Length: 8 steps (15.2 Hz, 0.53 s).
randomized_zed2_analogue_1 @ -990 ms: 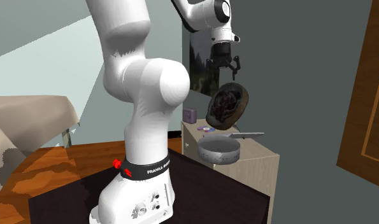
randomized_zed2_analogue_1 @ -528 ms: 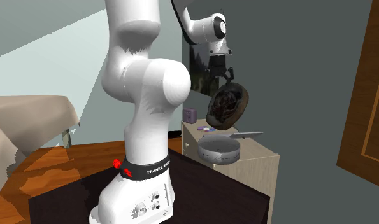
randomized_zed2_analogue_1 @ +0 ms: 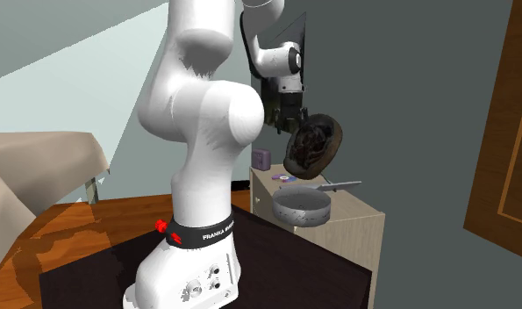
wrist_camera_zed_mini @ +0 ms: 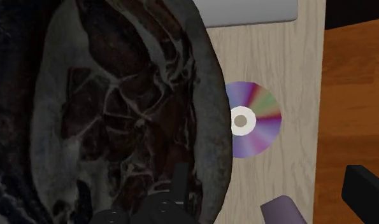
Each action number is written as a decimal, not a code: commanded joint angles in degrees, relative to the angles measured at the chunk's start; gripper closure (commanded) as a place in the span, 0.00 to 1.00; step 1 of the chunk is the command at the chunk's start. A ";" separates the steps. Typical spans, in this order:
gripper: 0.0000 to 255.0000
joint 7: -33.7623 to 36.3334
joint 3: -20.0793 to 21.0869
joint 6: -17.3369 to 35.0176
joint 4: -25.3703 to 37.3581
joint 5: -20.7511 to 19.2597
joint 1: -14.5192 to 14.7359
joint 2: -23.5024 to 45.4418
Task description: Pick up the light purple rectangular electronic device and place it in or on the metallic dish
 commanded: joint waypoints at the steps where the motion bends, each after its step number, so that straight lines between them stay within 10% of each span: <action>1: 0.00 -1.57 0.88 0.33 3.18 -0.28 0.85 3.61; 8: 0.00 -6.45 3.87 1.03 13.43 -1.95 4.20 15.12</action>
